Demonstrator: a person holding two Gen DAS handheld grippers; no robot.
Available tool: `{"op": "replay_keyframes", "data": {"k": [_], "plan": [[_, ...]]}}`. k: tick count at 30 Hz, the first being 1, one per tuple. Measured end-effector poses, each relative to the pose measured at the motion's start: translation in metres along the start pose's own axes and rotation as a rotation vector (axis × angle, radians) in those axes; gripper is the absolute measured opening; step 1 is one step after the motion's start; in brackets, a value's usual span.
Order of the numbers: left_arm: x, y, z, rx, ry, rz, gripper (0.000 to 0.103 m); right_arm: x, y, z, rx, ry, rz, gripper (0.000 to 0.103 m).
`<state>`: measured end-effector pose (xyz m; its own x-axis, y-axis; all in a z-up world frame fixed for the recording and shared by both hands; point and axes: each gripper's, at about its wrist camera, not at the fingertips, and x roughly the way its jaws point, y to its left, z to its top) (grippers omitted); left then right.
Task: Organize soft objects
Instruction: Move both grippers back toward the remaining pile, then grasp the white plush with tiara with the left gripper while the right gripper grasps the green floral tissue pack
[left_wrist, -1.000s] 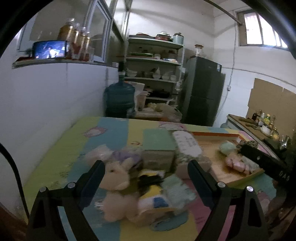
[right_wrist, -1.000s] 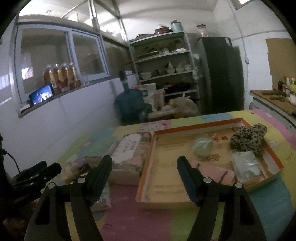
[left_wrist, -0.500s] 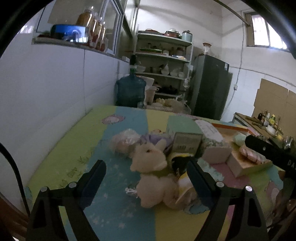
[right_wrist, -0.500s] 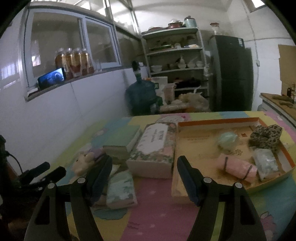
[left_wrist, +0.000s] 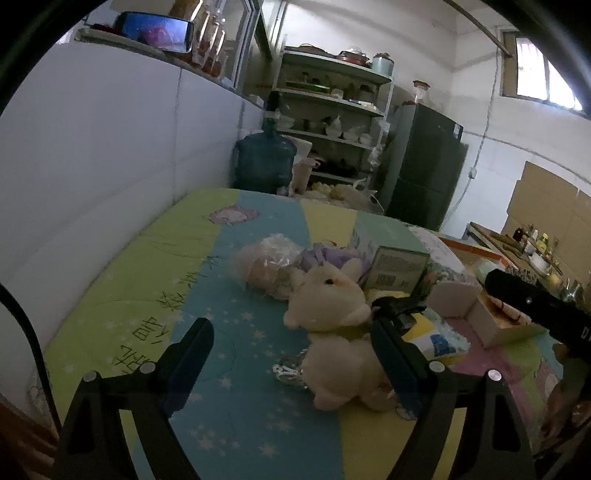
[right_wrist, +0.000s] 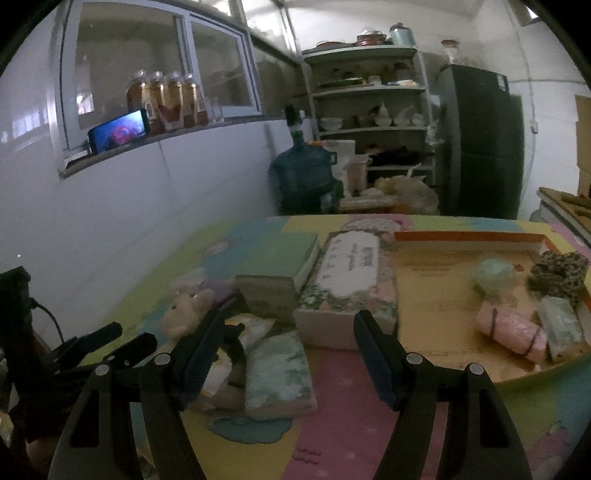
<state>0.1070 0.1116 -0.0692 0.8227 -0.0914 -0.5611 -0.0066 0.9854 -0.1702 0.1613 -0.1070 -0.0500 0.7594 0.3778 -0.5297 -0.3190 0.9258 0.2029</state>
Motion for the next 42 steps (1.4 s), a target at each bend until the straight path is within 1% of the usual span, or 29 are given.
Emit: {"op": "replay_keyframes", "data": {"k": [6,13,21,25,28,29,30,31,32,33,38,42], "plan": [[0.011,0.007,-0.005,-0.013,0.037,-0.018,0.087,0.019,-0.003,-0.007,0.023,0.060,-0.008,0.074],[0.025,0.004,-0.008,-0.016,0.081,-0.059,0.087,0.023,-0.006,-0.008,0.033,0.070,-0.010,0.074],[0.040,0.002,-0.015,-0.067,0.134,-0.156,0.087,0.029,-0.009,-0.009,0.043,0.084,-0.006,0.074],[0.040,0.000,-0.017,-0.091,0.123,-0.167,0.087,0.029,-0.009,-0.010,0.046,0.085,-0.004,0.074],[0.041,-0.001,-0.019,-0.102,0.118,-0.187,0.084,0.029,-0.008,-0.010,0.046,0.084,-0.002,0.074],[0.041,-0.004,-0.019,-0.103,0.117,-0.204,0.076,0.029,-0.008,-0.010,0.046,0.084,-0.003,0.074],[0.043,-0.005,-0.020,-0.118,0.123,-0.248,0.069,0.029,-0.008,-0.011,0.047,0.084,-0.003,0.074],[0.043,-0.005,-0.022,-0.143,0.126,-0.282,0.059,0.028,-0.008,-0.012,0.049,0.083,-0.002,0.074],[0.044,-0.006,-0.023,-0.159,0.128,-0.303,0.050,0.028,-0.008,-0.012,0.050,0.083,-0.001,0.074],[0.045,-0.007,-0.024,-0.164,0.128,-0.320,0.049,0.027,-0.008,-0.012,0.052,0.083,-0.001,0.074],[0.043,-0.011,-0.024,-0.153,0.089,-0.333,0.041,0.025,-0.011,-0.013,0.055,0.085,0.003,0.074],[0.040,-0.012,-0.023,-0.145,0.067,-0.334,0.038,0.024,-0.016,-0.019,0.061,0.110,0.013,0.074]]}}
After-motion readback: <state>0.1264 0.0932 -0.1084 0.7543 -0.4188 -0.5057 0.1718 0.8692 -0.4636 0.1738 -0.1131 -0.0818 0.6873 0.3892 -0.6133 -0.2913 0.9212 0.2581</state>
